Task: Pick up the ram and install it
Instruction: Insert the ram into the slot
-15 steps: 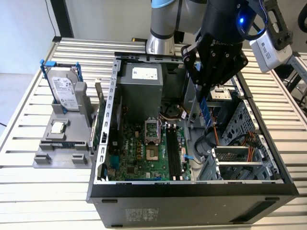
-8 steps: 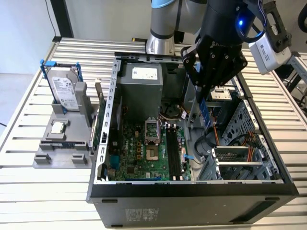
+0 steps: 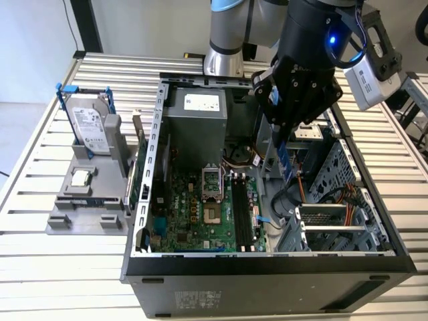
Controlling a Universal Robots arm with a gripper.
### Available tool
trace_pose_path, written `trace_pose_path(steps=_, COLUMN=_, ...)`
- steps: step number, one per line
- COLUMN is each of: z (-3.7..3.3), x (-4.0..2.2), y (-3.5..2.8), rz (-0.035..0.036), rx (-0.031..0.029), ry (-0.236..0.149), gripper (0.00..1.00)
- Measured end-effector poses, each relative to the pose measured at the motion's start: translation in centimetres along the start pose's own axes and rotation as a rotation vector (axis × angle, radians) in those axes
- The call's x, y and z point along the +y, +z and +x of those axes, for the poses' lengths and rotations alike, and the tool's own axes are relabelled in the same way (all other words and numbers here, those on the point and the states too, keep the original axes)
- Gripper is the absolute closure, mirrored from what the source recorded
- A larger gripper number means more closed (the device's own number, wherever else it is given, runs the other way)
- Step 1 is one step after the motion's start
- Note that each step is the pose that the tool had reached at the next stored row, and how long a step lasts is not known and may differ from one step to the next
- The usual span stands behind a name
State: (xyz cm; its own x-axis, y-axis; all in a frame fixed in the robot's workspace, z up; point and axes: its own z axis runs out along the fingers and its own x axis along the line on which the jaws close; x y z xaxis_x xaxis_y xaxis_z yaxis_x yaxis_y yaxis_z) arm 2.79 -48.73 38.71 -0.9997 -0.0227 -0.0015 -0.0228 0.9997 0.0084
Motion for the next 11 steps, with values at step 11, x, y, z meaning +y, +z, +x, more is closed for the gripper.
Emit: trace_pose_path(steps=11, z=0.0, x=0.02, y=1.0, rz=0.0018, rx=-0.004, ry=0.0, gripper=1.0)
